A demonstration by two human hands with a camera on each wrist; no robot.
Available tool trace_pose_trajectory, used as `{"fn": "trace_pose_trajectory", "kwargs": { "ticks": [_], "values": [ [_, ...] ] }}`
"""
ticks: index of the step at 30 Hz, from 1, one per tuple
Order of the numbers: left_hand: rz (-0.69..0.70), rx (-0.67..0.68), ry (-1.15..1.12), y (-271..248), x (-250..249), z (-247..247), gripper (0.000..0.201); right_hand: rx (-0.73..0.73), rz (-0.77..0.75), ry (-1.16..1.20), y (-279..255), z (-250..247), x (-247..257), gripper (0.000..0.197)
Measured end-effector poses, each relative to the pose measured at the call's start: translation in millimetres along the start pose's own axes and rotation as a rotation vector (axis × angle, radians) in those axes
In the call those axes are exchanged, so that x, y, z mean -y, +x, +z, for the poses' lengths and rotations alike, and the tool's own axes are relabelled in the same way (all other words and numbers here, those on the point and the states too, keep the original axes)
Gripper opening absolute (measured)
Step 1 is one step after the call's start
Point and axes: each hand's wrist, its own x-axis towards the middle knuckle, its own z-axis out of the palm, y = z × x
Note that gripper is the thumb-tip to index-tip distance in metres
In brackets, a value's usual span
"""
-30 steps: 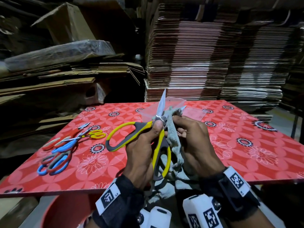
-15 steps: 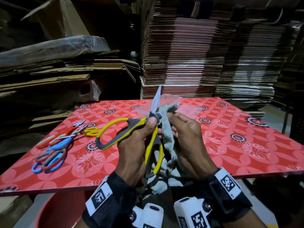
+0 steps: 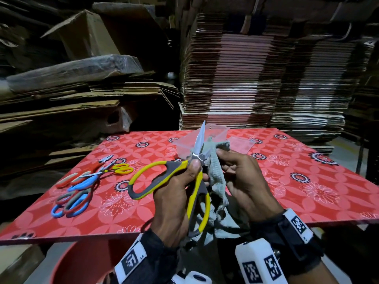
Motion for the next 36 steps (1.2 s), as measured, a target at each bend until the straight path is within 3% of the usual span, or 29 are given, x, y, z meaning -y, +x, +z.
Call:
{"fn": "trace_pose_trajectory", "kwargs": {
  "ticks": [6, 9, 11, 14, 19, 24, 27, 32, 36],
  "values": [
    [0.005, 0.023, 0.037, -6, 6, 0, 0.017, -0.086, -0.073, 0.091, 4, -16, 12, 0.029],
    [0.0, 0.028, 0.033, -10, 6, -7, 0.019, -0.161, -0.142, 0.146, 11, -31, 21, 0.049],
    [-0.018, 0.024, 0.012, -9, 2, -11, 0.021, -0.136, -0.133, 0.137, 10, -37, 23, 0.058],
    [-0.005, 0.02, -0.054, -3, -2, -14, 0.02, -0.04, -0.149, 0.024, 5, -41, 15, 0.033],
    [0.009, 0.037, -0.067, 2, 0, -15, 0.029, 0.05, -0.174, -0.069, -3, -28, -2, 0.036],
    [-0.01, 0.013, -0.078, 1, 8, -10, 0.016, 0.177, -0.139, -0.024, -9, -15, -17, 0.025],
    [-0.012, -0.01, -0.102, -2, 10, -10, 0.035, 0.216, -0.13, -0.071, -12, -12, -22, 0.019],
    [0.007, -0.009, -0.074, -6, 14, -9, 0.035, 0.179, -0.11, -0.074, -11, -9, -20, 0.012],
    [-0.006, -0.024, -0.083, -13, 19, -4, 0.025, 0.1, -0.108, -0.099, -14, -5, -21, 0.02]
  ]
}}
